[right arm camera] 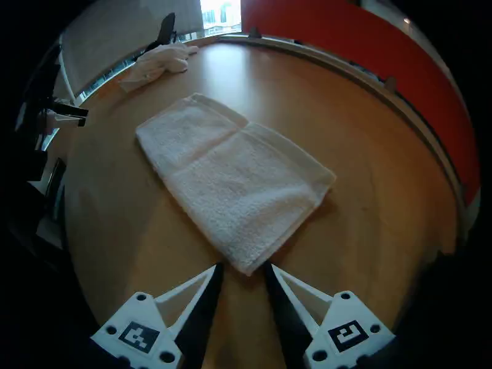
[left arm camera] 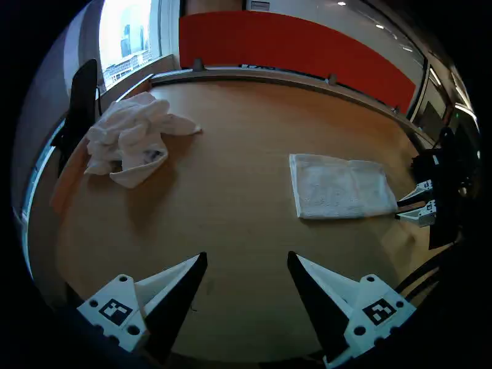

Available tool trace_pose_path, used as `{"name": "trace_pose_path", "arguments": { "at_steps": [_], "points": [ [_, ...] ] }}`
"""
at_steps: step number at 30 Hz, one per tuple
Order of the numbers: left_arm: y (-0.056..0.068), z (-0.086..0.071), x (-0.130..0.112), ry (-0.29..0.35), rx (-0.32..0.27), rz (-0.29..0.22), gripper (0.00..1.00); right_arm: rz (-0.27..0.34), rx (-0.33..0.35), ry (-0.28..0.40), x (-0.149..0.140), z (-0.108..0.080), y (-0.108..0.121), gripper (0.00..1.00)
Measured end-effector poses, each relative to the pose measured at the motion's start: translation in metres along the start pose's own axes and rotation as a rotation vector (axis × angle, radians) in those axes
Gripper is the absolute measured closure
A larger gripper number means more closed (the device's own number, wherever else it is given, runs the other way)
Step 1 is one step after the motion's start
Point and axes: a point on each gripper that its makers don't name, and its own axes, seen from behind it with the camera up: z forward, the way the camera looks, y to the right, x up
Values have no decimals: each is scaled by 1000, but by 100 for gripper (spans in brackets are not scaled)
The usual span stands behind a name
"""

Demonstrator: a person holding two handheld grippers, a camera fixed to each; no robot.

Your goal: Fold towel

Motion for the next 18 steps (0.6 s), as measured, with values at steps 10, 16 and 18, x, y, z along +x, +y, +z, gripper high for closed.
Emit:
{"name": "trace_pose_path", "arguments": {
  "at_steps": [10,16,18],
  "points": [
    [2,1,-1,-1,-4,6,3,0,-4,4,-3,-2,5,81],
    [3,1,0,-1,-5,7,3,-13,-17,11,-3,-3,7,96],
    [3,1,1,-1,-6,9,3,-13,-20,13,-2,-5,6,96]
  ]
}}
